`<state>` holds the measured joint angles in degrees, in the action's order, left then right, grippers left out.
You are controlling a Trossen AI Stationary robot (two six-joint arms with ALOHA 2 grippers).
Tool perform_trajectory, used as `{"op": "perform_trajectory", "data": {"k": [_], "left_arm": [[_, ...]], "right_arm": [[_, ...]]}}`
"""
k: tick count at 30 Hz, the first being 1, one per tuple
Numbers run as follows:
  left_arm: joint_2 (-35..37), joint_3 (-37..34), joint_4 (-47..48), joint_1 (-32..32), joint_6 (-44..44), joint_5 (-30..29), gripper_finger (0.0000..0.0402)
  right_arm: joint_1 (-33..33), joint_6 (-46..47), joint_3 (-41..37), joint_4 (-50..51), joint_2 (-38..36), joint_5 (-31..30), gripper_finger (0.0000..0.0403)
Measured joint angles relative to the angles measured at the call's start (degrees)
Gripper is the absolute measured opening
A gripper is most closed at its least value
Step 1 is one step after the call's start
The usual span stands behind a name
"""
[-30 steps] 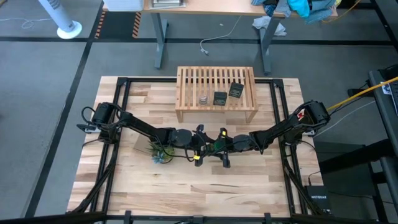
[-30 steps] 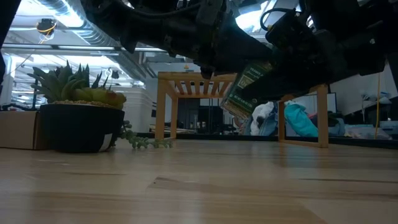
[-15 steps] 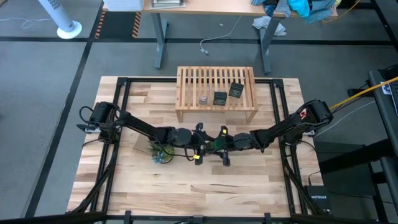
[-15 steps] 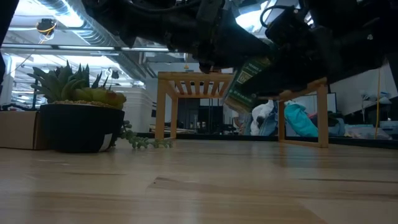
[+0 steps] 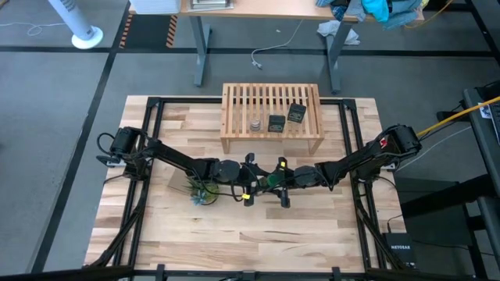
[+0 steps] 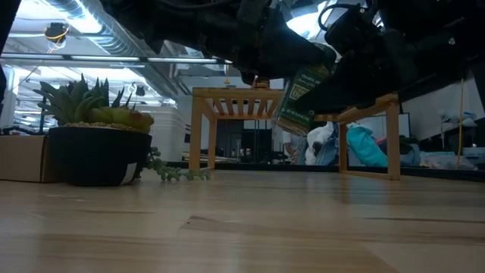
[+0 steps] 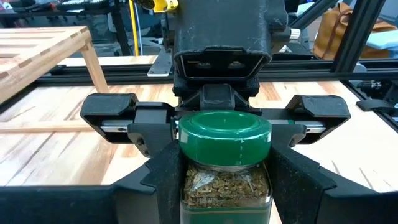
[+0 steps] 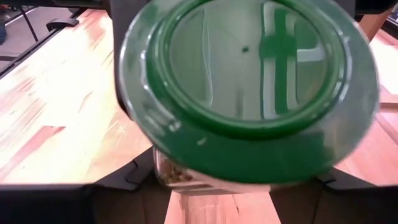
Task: Shelf spices
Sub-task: Put the green seasoning bottle on the shelf
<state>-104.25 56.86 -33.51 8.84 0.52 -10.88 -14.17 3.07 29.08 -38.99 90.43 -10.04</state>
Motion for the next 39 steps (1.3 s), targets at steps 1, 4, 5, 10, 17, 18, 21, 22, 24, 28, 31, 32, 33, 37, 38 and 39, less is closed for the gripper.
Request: {"op": "perform_trajectory", "data": {"k": [1, 4, 5, 10, 17, 18, 21, 22, 24, 28, 31, 32, 33, 37, 38, 39], "left_arm": [[0.0, 0.0, -0.02, 0.03, -0.23, -0.31, 0.0182], [0.0, -0.04, 0.05, 0.41, -0.51, -1.56, 0.0182], [0.0, -0.04, 0.13, 0.44, -0.55, -1.94, 0.0182], [0.0, -0.11, 0.92, 1.01, -1.06, -3.32, 0.0182], [0.0, -0.11, 2.72, 2.12, -1.2, -6.69, 0.0181], [0.0, -0.11, 2.72, 2.3, -1.32, -7.01, 0.0181], [0.0, -0.11, 2.79, 2.82, -1.84, -8.07, 0.018], [0.0, -0.11, 2.85, 2.86, -1.82, -8.35, 0.018], [0.0, -0.11, 2.88, 2.89, -1.62, -8.41, 0.018], [0.0, -0.13, 2.9, 2.91, -1.32, -8.41, 0.018], [0.0, -0.13, 2.9, 2.91, -1.32, -8.41, 0.018], [0.0, -0.13, 2.92, 2.91, -1.32, -8.41, 0.018], [0.0, -0.13, 2.92, 2.91, -1.32, -8.43, 0.018], [0.0, -0.13, 2.92, 2.91, -1.21, -8.45, 0.018], [0.0, -0.13, 2.92, 2.91, -1.23, -8.45, 0.018], [0.0, -0.13, 2.92, 2.91, -1.22, -8.47, 0.018]], "right_arm": [[0.0, -0.09, 0.0, 0.02, -0.04, -0.02, 0.0223], [0.0, -0.15, -0.02, 0.32, -0.04, 0.0, 0.0223], [0.0, -0.15, -0.02, 0.37, -0.04, 0.02, 0.0223], [0.0, -0.09, -0.01, 2.08, -0.04, -0.01, 0.0223], [-0.06, -0.09, -0.04, 3.14, -0.04, 0.15, 0.0223], [-0.08, -0.09, -0.04, 3.14, -0.04, 0.16, 0.0223], [-0.09, 0.68, -0.04, 3.22, -0.04, 0.15, 0.0223], [-0.09, 1.53, -0.04, 3.26, -0.04, 0.16, 0.0223], [-0.09, 3.1, -0.09, 3.29, -0.04, 0.2, 0.0223], [-0.04, 3.85, -0.09, 3.47, -0.02, 1.6, 0.0223], [-0.04, 3.96, -0.09, 3.51, -0.02, 1.84, 0.0223], [-0.04, 3.96, -0.09, 3.51, -0.02, 1.98, 0.0223], [-0.02, 3.96, -0.09, 3.51, -0.02, 2.06, 0.0223], [0.0, 3.98, -0.09, 3.34, -0.02, 2.6, 0.0223], [0.0, 4.0, -0.09, 3.29, 0.0, 2.6, 0.0223], [0.0, 4.0, -0.09, 3.28, 0.0, 2.61, 0.0223]]}}
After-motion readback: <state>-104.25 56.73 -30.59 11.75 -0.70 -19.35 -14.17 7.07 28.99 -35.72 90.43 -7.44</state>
